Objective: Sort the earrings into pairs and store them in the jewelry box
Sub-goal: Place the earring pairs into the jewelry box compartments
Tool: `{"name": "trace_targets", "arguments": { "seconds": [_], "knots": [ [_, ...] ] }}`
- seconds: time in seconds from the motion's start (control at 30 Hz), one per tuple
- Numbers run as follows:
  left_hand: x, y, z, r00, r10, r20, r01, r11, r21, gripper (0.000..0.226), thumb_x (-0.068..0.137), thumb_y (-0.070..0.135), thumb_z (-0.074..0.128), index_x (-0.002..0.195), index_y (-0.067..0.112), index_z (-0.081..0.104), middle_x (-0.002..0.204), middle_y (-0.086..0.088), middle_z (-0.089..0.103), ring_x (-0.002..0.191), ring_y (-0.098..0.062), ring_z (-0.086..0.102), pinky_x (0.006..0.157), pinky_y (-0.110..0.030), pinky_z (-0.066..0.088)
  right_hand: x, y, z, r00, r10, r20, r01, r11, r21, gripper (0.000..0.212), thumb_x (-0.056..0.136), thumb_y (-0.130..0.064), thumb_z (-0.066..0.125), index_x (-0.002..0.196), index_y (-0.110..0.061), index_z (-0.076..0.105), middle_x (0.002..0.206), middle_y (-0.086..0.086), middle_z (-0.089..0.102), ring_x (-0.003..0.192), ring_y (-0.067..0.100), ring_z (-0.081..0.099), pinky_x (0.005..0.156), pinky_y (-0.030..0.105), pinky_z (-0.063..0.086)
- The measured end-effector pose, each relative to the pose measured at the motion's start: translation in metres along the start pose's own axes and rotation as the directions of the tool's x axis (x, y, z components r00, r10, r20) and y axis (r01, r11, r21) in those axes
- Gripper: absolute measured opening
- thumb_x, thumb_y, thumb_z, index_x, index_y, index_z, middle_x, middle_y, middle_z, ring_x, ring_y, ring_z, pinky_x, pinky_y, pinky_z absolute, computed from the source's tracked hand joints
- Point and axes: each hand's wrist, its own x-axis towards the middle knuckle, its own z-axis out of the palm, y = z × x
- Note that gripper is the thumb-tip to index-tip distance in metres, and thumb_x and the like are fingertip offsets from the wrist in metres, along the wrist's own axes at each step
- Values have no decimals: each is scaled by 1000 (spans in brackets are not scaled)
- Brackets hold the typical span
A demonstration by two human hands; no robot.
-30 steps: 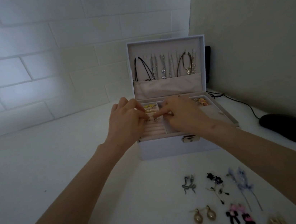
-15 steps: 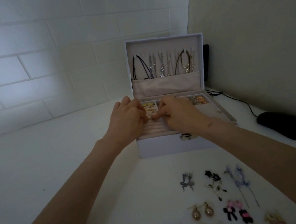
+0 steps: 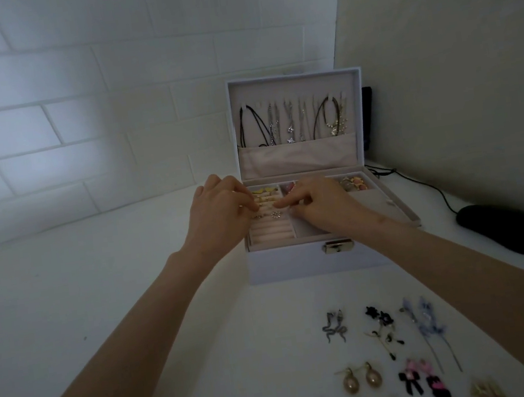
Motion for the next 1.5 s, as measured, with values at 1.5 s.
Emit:
{"name": "trace_targets", "arguments": {
  "seconds": [1.5],
  "knots": [
    [-22,2,4,984,131,-122,-114,984,138,35,73,22,41,74,26,76,84,5,66,73,-27,54,63,-29,30,17,-46,4,999,-8,50,23,954,-300,15,79,-23,63,86,-27,76,90,-7,72,89,14,63,89,34,49]
  ]
}}
